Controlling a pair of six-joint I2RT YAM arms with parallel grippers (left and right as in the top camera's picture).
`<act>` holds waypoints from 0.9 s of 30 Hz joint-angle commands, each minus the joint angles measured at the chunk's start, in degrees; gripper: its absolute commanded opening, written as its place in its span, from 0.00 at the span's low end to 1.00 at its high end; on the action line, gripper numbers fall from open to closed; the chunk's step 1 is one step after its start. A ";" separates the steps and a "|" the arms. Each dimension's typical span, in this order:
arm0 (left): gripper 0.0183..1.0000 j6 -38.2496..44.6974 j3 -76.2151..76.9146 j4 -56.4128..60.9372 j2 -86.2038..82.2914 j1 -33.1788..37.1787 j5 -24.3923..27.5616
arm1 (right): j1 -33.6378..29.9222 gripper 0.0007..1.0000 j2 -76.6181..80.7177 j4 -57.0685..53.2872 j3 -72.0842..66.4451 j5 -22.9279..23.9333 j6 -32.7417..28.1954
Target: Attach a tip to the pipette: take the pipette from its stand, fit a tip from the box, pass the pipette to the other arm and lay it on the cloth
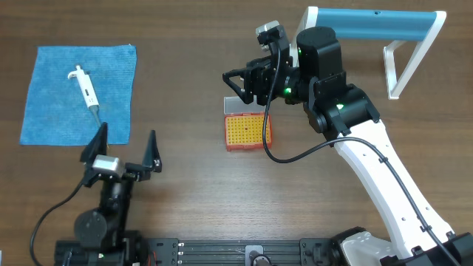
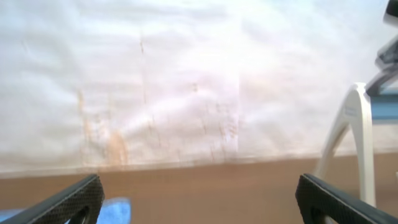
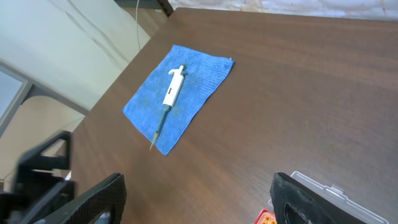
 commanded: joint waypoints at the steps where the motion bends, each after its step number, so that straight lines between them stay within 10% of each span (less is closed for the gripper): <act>1: 1.00 0.31 -0.15 -10.27 -0.72 -2.67 0.20 | 0.33 0.76 0.28 0.09 0.74 0.35 -0.79; 23: 1.00 0.31 -0.15 -17.16 -0.70 -3.15 -0.07 | 0.33 0.76 0.28 0.13 0.74 0.74 -1.25; 27: 1.00 0.31 -0.15 -17.16 -0.70 -3.15 -0.07 | -1.14 0.76 -1.49 -0.37 0.33 15.74 -11.45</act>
